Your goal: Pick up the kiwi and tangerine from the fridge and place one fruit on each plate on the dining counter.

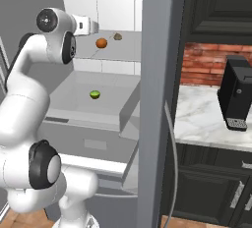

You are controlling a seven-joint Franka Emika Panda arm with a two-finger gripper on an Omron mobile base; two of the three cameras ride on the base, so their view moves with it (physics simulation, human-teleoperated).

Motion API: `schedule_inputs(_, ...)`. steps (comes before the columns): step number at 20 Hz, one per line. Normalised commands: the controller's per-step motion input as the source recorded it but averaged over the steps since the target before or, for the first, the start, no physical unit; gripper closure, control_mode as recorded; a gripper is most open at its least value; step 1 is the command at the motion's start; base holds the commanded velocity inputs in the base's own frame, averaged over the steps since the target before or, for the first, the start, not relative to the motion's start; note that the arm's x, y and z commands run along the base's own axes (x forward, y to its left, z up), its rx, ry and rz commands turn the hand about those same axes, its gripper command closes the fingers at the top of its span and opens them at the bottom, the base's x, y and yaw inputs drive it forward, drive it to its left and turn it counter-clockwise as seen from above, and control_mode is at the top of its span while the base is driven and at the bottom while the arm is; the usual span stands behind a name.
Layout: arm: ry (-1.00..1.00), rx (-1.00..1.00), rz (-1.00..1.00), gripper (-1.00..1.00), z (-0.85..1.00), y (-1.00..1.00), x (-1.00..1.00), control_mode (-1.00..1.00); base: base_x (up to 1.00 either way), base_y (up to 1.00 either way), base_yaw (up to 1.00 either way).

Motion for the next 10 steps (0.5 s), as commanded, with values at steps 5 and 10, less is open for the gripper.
schedule_inputs(5, -0.01, 0.0, 0.0, -1.0, 0.11, 0.03, 0.21, -1.0, 0.0, 0.0, 0.0)
schedule_inputs(10, 0.26, 0.0, -0.04, -1.0, -0.09, 0.0, 0.1, -1.0, 0.0, 0.0, 0.0)
